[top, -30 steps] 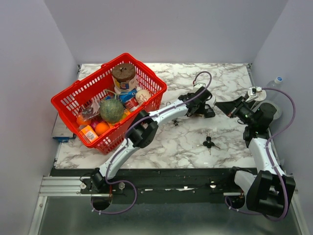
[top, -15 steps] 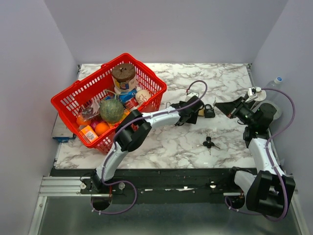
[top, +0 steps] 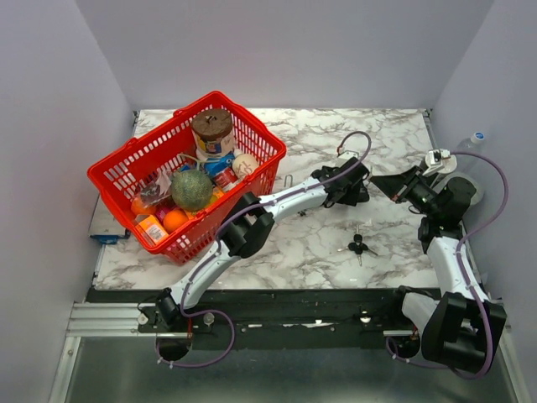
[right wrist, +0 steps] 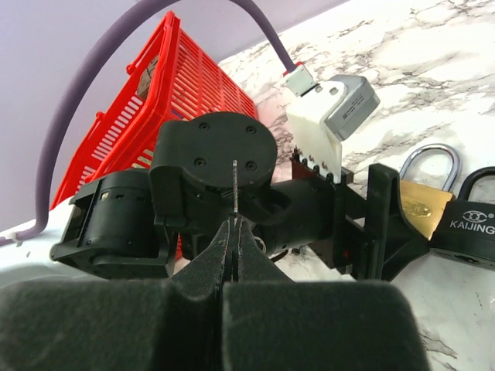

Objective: Unlock with the key
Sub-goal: Pick up the lock from the center of the board.

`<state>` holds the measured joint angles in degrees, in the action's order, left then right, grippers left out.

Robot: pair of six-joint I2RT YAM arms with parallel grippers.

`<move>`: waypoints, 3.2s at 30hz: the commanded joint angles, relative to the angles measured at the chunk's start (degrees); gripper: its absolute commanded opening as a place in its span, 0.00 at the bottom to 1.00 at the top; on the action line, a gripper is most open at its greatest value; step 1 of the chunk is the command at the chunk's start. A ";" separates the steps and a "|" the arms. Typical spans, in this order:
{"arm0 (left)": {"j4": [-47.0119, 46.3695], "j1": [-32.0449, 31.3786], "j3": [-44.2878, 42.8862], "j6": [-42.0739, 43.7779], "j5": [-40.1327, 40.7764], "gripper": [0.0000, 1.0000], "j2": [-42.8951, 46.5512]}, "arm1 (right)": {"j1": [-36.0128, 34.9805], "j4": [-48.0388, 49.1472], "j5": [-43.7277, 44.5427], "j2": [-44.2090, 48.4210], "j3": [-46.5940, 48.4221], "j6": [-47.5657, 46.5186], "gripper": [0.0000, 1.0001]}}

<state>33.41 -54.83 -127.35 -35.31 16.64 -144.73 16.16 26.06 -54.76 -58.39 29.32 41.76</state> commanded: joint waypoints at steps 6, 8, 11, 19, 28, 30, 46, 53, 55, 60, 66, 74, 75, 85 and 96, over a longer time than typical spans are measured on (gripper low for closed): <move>7.11 0.25 -4.22 -3.45 1.99 0.88 -5.39 | 0.18 0.65 -1.22 -0.23 -0.23 -1.06 0.01; 7.02 0.07 -5.89 -3.71 2.16 0.91 -6.35 | 0.18 0.74 -1.22 -0.41 -0.23 -0.98 0.01; 6.94 -0.45 -8.17 -3.36 4.01 0.91 -7.58 | 0.18 0.74 -1.31 -0.67 -0.23 -1.06 0.01; 7.99 -0.63 -8.79 -1.34 6.56 0.81 -9.34 | 0.18 1.09 -1.57 -1.46 -0.05 -1.06 0.01; 9.83 -1.42 -9.15 1.91 8.67 0.73 -9.96 | 0.18 1.88 -1.93 -2.08 -0.14 -0.63 0.01; 10.10 -1.42 -7.83 2.35 8.84 0.72 -9.00 | 0.18 1.88 -2.01 -1.99 -0.14 -0.62 0.01; 1.66 -5.55 27.15 -2.04 7.88 0.72 12.09 | 0.27 1.62 -2.72 -1.38 -0.23 -0.54 0.01; 3.85 -5.64 23.66 -2.49 6.47 0.98 11.75 | 0.27 1.36 -2.89 -1.20 -0.41 -0.62 0.01; 6.22 -5.64 20.06 -1.70 6.91 0.99 9.82 | 0.27 1.36 -2.89 -1.02 -0.41 -0.62 0.01; 8.69 -5.29 16.08 -0.73 6.39 0.97 6.21 | 0.27 1.18 -2.89 -0.85 -0.41 -0.80 0.01; 6.67 -4.06 18.01 -0.73 3.75 0.88 6.56 | 0.27 1.09 -2.98 -0.76 -0.32 -0.89 0.01; 1.49 -2.39 21.35 2.26 -2.23 0.68 6.91 | 0.27 0.48 -2.89 -0.67 -0.32 -1.76 0.01; 1.31 -2.30 21.70 2.61 -2.75 0.65 7.00 | 0.27 0.22 -2.89 -0.58 -0.23 -2.03 0.01; -0.18 -1.07 24.87 5.34 -6.44 0.18 9.55 | 0.27 -12.08 0.70 2.92 2.23 -11.07 0.01; -4.84 1.04 34.36 5.42 -14.53 0.02 22.89 | -2.53 -19.30 4.31 8.02 0.04 -13.55 0.01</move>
<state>26.28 -54.26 -96.42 -29.52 9.72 -126.02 15.29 10.22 -53.12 -52.25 29.74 30.44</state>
